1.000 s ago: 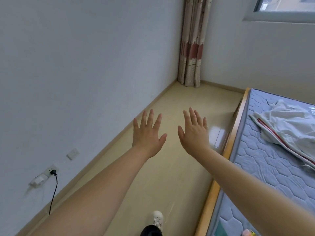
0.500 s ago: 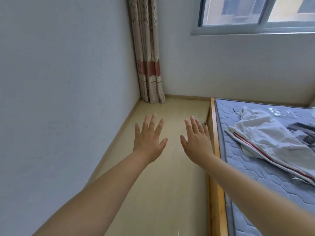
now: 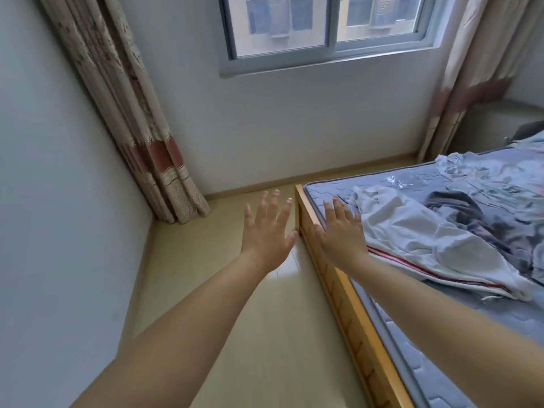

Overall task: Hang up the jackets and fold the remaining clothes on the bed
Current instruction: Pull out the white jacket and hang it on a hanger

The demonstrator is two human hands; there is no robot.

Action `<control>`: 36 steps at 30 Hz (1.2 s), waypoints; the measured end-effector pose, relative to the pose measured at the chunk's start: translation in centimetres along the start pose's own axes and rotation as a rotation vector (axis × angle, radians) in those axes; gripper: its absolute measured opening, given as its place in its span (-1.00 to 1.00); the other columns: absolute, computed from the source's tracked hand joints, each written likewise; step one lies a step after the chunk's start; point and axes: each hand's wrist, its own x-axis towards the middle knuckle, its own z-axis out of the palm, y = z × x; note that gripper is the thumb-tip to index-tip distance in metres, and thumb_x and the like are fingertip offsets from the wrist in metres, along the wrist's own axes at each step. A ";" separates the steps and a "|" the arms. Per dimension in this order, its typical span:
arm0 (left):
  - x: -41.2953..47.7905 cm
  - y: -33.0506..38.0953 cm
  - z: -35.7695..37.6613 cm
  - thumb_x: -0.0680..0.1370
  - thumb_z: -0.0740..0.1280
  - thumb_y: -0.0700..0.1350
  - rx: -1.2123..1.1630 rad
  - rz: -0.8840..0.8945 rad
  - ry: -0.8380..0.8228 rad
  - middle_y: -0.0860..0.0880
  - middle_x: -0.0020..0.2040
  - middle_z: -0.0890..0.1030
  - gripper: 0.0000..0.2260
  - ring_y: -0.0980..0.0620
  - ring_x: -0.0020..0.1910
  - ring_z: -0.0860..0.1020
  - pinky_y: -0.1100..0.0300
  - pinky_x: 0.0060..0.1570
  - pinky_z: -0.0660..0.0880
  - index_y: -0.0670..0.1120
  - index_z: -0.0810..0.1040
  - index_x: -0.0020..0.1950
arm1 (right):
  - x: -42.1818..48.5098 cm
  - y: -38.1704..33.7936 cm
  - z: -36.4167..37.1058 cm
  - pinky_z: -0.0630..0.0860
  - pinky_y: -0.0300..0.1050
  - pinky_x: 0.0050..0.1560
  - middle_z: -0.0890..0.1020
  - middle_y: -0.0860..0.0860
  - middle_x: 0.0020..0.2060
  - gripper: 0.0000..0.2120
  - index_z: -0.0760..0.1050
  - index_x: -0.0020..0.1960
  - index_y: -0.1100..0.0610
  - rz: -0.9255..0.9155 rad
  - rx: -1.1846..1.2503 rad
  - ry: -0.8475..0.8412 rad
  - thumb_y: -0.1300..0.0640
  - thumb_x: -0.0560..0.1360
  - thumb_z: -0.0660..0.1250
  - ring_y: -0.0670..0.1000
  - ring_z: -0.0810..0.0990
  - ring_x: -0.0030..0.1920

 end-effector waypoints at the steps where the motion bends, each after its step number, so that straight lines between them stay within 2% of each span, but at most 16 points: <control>1: 2.4 -0.5 0.5 0.61 0.06 0.18 -0.005 0.024 -0.014 -0.07 0.58 -0.16 -0.37 -0.10 0.54 -0.21 -0.23 0.44 -0.15 0.01 -0.14 0.58 | 1.9 0.2 0.1 -0.06 0.16 0.51 0.02 0.10 0.55 -0.43 -0.02 0.55 0.12 0.027 -0.016 0.005 -0.07 0.63 0.02 0.10 -0.04 0.54; 7: 14.8 1.5 4.7 0.62 0.08 0.14 -0.103 0.159 -0.092 -0.05 0.58 -0.13 -0.39 -0.08 0.55 -0.18 -0.21 0.44 -0.14 0.02 -0.12 0.57 | 9.8 4.9 2.2 -0.01 0.15 0.50 0.03 0.13 0.54 -0.41 -0.01 0.55 0.14 0.182 -0.056 -0.008 -0.08 0.62 0.04 0.11 -0.01 0.54; 11: 20.9 6.0 9.0 0.63 0.04 0.13 -0.152 0.269 -0.190 -0.05 0.58 -0.19 -0.40 -0.07 0.54 -0.23 -0.18 0.45 -0.17 0.04 -0.18 0.57 | 13.2 11.0 4.7 0.00 0.14 0.48 0.05 0.15 0.54 -0.41 0.01 0.54 0.16 0.306 -0.054 -0.065 -0.08 0.62 0.05 0.12 0.03 0.53; 17: 30.1 14.0 16.2 0.64 0.02 0.15 -0.178 0.365 -0.291 -0.03 0.57 -0.22 -0.40 -0.07 0.54 -0.24 -0.18 0.45 -0.16 0.06 -0.22 0.56 | 18.4 21.8 10.2 -0.03 0.14 0.48 -0.01 0.14 0.55 -0.40 -0.01 0.55 0.18 0.473 -0.008 -0.191 -0.07 0.62 0.05 0.11 -0.02 0.53; 24: 36.0 21.4 27.8 0.64 0.06 0.11 -0.200 0.486 -0.471 -0.07 0.58 -0.21 -0.39 -0.09 0.55 -0.19 -0.19 0.47 -0.11 0.02 -0.19 0.57 | 19.6 31.6 19.1 -0.04 0.10 0.50 0.01 0.13 0.54 -0.36 0.03 0.53 0.16 0.611 -0.003 -0.341 -0.06 0.57 0.16 0.10 -0.01 0.54; 28: 38.0 24.7 35.2 0.61 0.15 0.06 -0.232 0.527 -0.561 -0.08 0.58 -0.17 -0.36 -0.11 0.55 -0.18 -0.19 0.46 -0.08 0.00 -0.14 0.57 | 19.0 36.3 25.0 -0.03 0.12 0.51 -0.02 0.12 0.55 -0.28 -0.02 0.55 0.13 0.660 -0.062 -0.435 -0.11 0.53 0.20 0.10 -0.03 0.54; 33: 39.2 28.2 44.0 0.57 0.21 0.10 -0.172 0.579 -0.652 -0.09 0.57 -0.22 -0.27 -0.14 0.54 -0.22 -0.19 0.46 -0.08 0.04 -0.20 0.57 | 17.9 41.3 32.1 -0.06 0.34 0.42 -0.23 0.15 0.53 -0.03 -0.28 0.55 0.12 0.634 -0.300 -0.703 -0.29 0.47 0.24 0.17 -0.20 0.53; 36: 40.0 30.0 47.9 0.54 0.26 0.15 -0.116 0.659 -0.667 -0.08 0.56 -0.27 -0.19 -0.15 0.53 -0.27 -0.19 0.47 -0.13 0.08 -0.26 0.55 | 17.9 44.1 35.6 -0.06 0.39 0.40 -0.29 0.16 0.52 0.07 -0.39 0.53 0.09 0.624 -0.354 -0.776 -0.31 0.42 0.30 0.20 -0.23 0.53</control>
